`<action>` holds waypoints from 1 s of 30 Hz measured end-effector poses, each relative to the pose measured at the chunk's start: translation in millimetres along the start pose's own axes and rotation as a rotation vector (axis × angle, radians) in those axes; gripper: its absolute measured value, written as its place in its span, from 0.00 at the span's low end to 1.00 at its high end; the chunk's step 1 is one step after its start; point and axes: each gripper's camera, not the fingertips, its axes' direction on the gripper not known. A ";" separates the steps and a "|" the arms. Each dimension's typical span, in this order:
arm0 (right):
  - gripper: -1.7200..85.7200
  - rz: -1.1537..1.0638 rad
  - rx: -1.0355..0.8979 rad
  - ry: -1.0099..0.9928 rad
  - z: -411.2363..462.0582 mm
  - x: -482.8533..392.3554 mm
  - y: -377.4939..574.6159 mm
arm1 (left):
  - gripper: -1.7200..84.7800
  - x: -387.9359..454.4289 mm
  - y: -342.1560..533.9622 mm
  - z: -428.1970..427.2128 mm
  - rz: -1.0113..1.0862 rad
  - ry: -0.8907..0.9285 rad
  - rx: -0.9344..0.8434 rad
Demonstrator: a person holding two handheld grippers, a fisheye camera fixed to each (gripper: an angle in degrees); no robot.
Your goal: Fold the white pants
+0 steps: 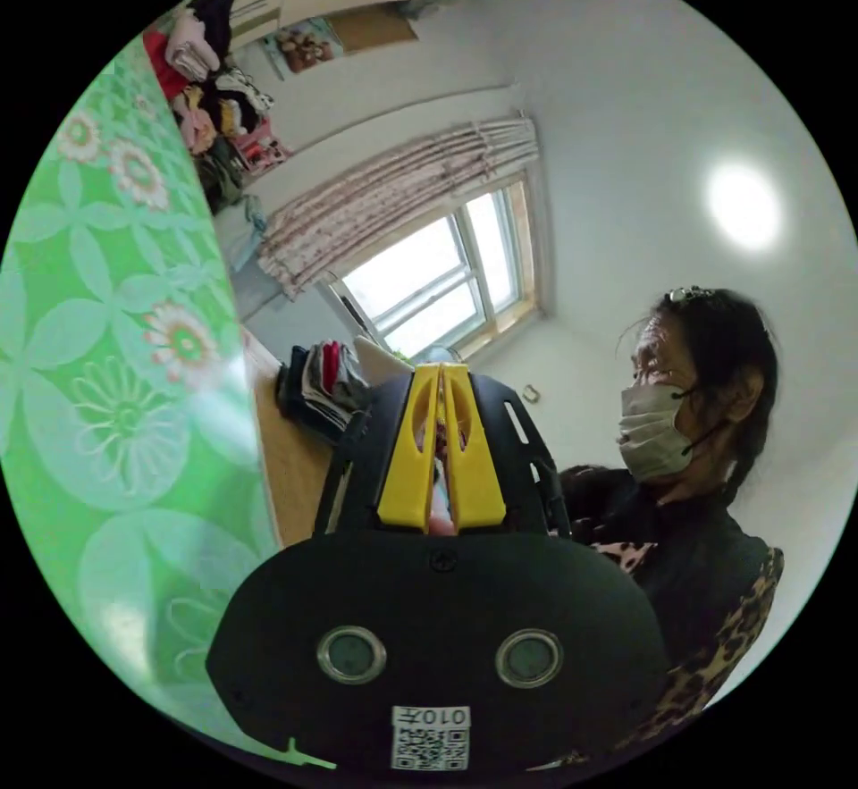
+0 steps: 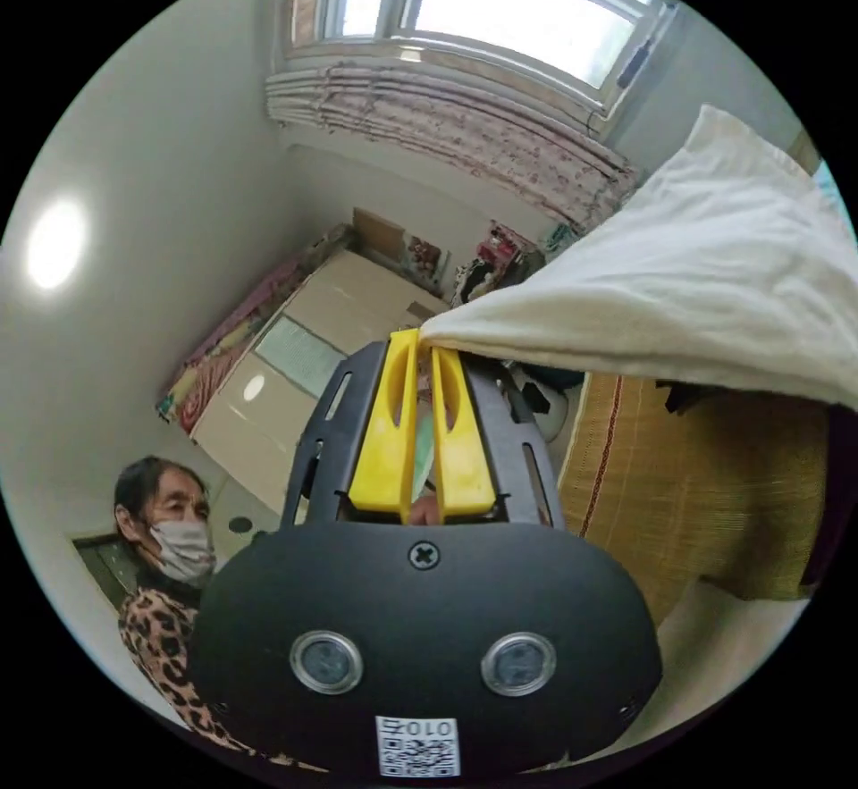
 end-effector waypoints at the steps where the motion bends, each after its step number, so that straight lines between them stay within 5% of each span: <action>1: 0.06 -0.020 -0.073 -0.021 14.3 -5.8 26.6 | 0.02 1.8 5.8 21.2 0.018 0.035 -0.077; 5: 0.07 0.265 -0.360 0.019 102.7 56.4 150.5 | 0.02 -17.6 55.9 92.3 0.014 0.011 -0.348; 6: 0.07 0.496 -0.521 0.052 137.4 100.6 209.7 | 0.02 -25.2 66.1 99.5 -0.002 -0.004 -0.382; 7: 0.07 0.653 -0.672 -0.054 164.6 134.9 264.8 | 0.02 -42.3 87.4 110.5 -0.024 -0.033 -0.449; 11: 0.07 0.773 -0.747 -0.385 196.9 160.0 336.5 | 0.02 -113.6 154.3 118.9 -0.167 -0.193 -0.569; 17: 0.09 0.276 -0.674 -0.177 130.5 142.6 192.1 | 0.03 -202.4 199.0 119.7 -0.343 -0.385 -0.602; 21: 0.15 0.122 -0.480 0.464 38.2 150.8 73.6 | 0.05 -250.4 201.0 128.1 -0.431 -0.507 -0.623; 23: 0.21 0.226 -0.520 0.607 21.8 189.8 42.1 | 0.07 -278.4 199.7 137.4 -0.468 -0.529 -0.623; 30: 0.26 0.503 -0.710 0.499 35.8 327.9 26.1 | 0.12 -336.1 200.9 155.4 -0.549 -0.409 -0.613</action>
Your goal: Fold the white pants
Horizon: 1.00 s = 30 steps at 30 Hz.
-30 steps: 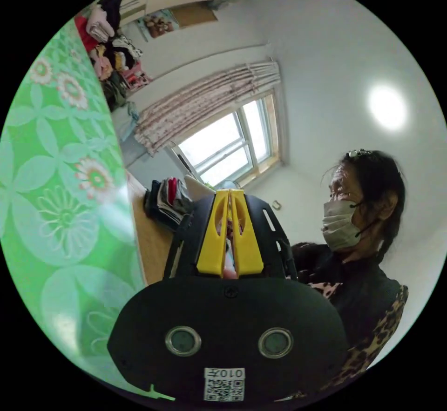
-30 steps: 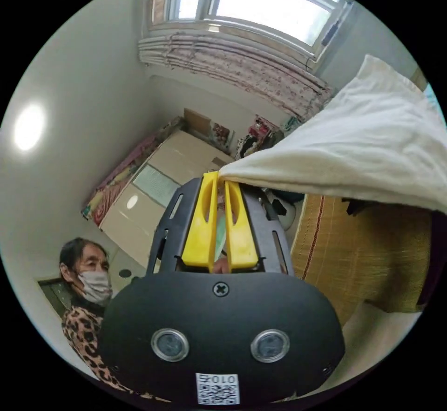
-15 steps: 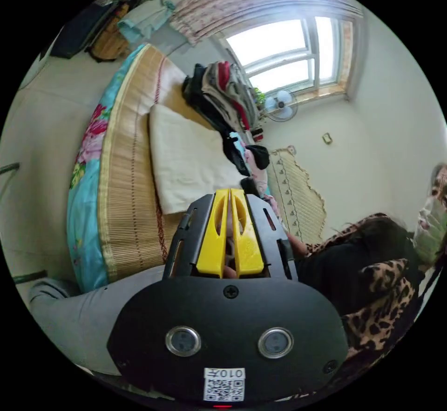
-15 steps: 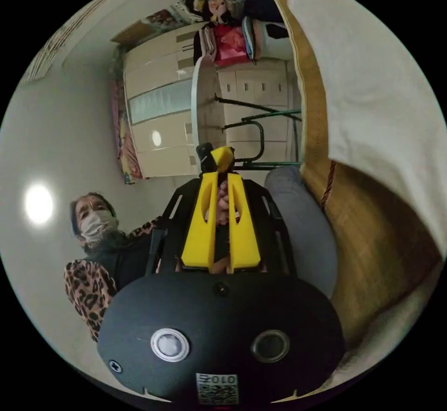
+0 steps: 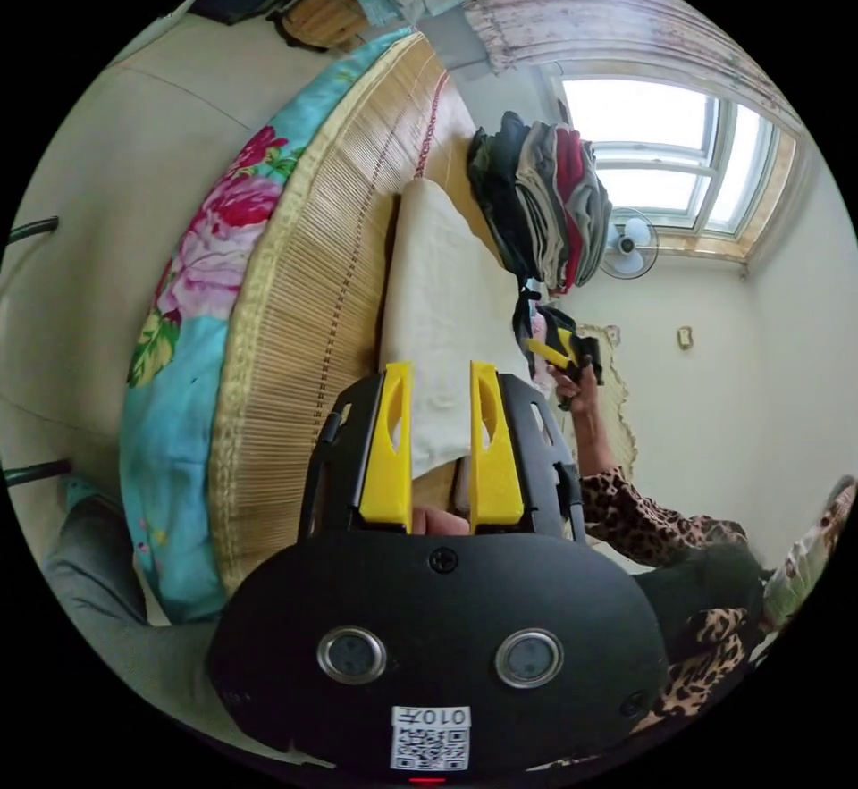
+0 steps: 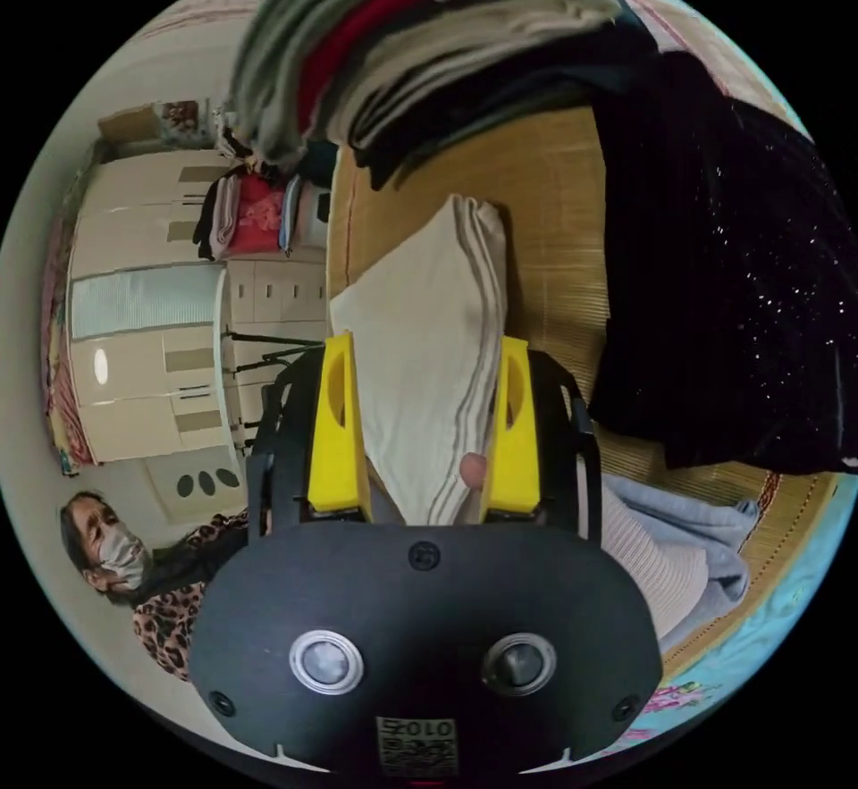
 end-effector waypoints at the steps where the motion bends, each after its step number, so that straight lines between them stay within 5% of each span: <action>1: 0.26 0.010 -0.038 0.009 11.2 6.3 -8.4 | 0.12 -5.6 -4.5 0.2 -0.014 -0.011 0.005; 9: 0.22 -0.061 -0.354 -0.142 102.5 19.7 -28.6 | 0.12 -33.2 -29.0 13.1 -0.045 -0.038 -0.036; 20: 0.09 -0.173 -0.105 -0.186 96.8 -6.9 -6.5 | 0.05 -72.7 -48.1 35.2 -0.153 0.079 -0.068; 30: 0.07 -0.338 -0.042 0.082 74.3 -174.3 31.5 | 0.02 -38.2 -53.8 25.6 -0.090 0.062 -0.044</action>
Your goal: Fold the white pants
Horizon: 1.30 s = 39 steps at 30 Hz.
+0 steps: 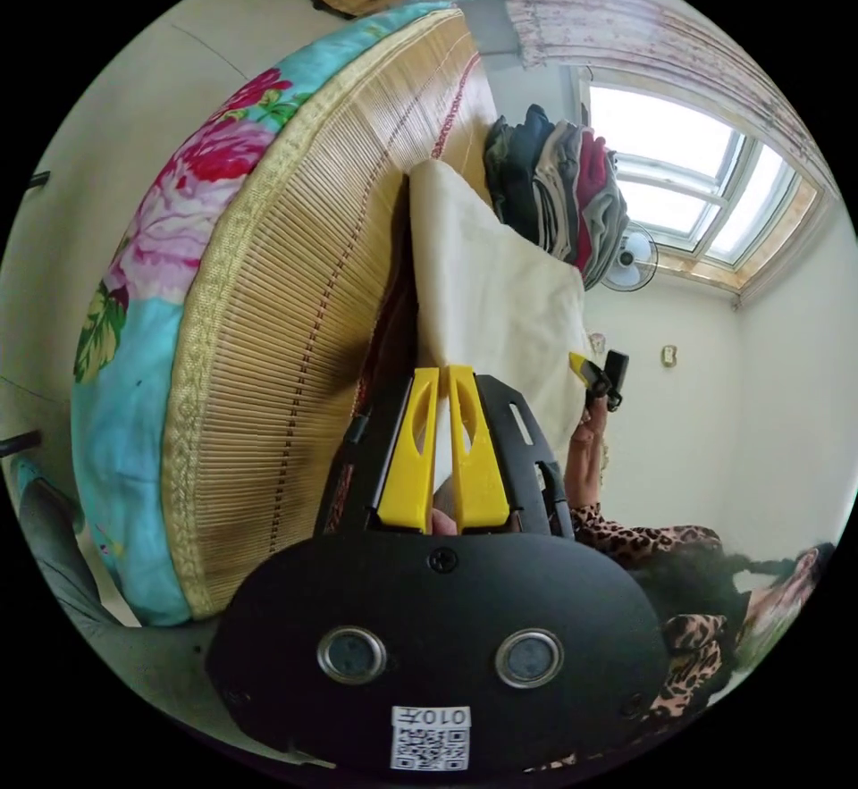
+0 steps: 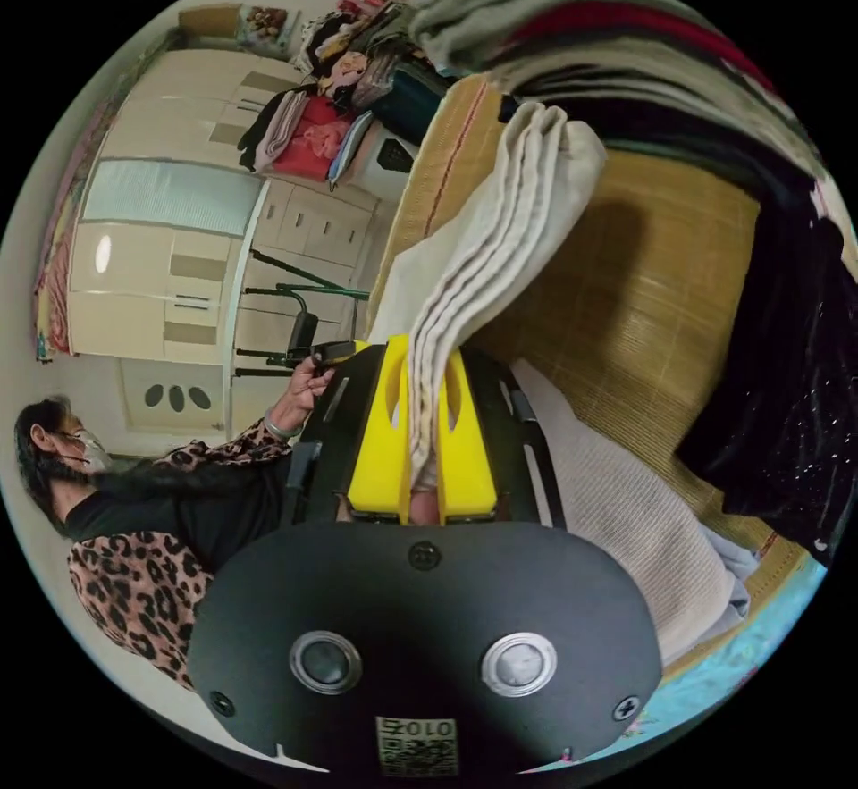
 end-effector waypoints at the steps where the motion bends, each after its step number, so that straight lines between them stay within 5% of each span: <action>1: 0.07 -0.012 0.001 0.016 -3.9 -16.5 -1.7 | 0.02 6.0 0.8 -1.0 0.008 0.007 0.011; 12: 0.07 -0.318 0.184 0.024 -73.9 -191.0 4.3 | 0.02 138.7 15.5 -68.2 0.255 0.086 0.221; 19: 0.08 -0.672 0.319 -0.364 -82.5 -327.7 -34.5 | 0.02 264.7 104.0 -253.0 0.486 0.074 0.558; 24: 0.09 -0.785 0.153 -0.695 12.8 -434.2 -122.3 | 0.02 326.1 215.1 -382.5 0.499 -0.155 0.805; 27: 0.12 -0.665 0.005 -0.618 106.5 -479.2 -180.5 | 0.02 328.2 267.1 -444.4 0.287 -0.413 0.906; 32: 0.13 -0.548 -0.057 -0.526 210.8 -452.7 -196.6 | 0.02 281.9 399.0 -456.9 0.113 -0.502 1.255; 39: 0.15 -0.420 -0.052 -0.555 247.9 -384.0 -181.0 | 0.02 249.4 337.5 -355.9 0.143 -0.405 1.129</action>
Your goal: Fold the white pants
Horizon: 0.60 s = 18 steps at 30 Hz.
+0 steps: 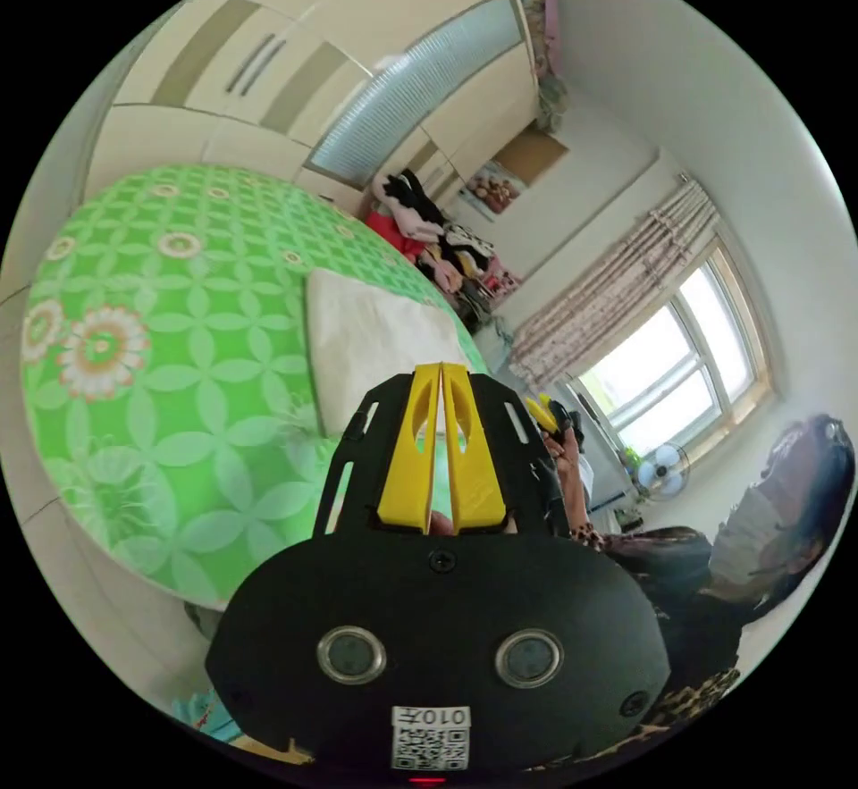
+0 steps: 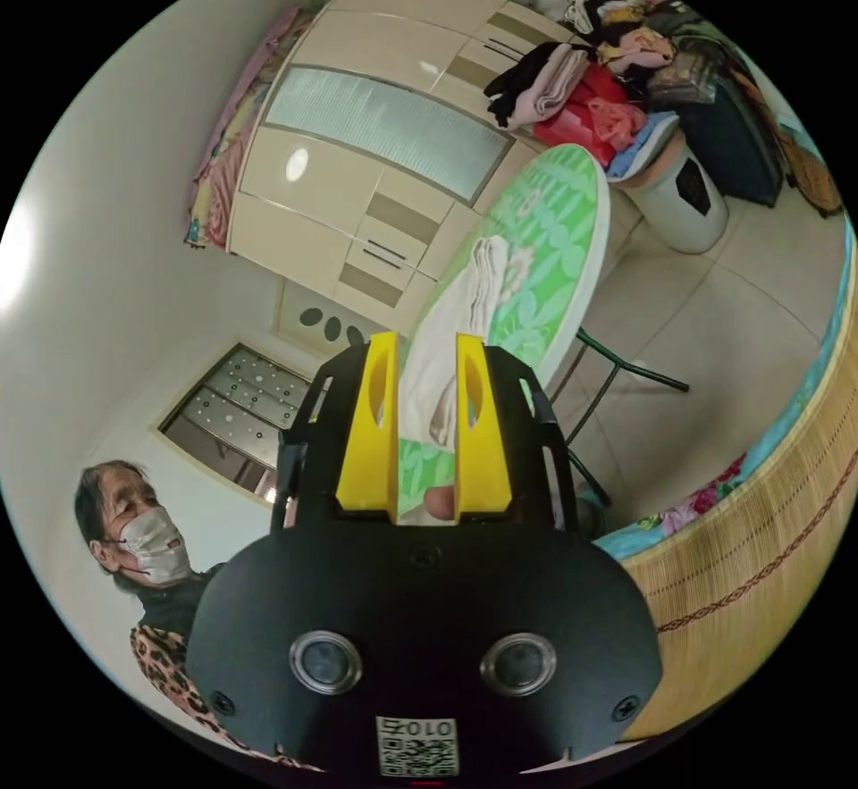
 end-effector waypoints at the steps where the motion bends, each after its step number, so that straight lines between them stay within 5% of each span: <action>1: 0.15 -0.002 -0.023 0.000 6.9 0.5 5.5 | 0.02 16.8 2.7 33.7 0.035 0.040 -0.038; 9: 0.15 -0.053 -0.169 0.078 68.7 -7.6 31.0 | 0.04 169.8 37.5 250.6 0.397 -0.017 -0.339; 18: 0.13 0.023 -0.105 -0.080 71.7 38.2 39.8 | 0.06 331.3 113.2 406.3 0.914 -0.404 -0.412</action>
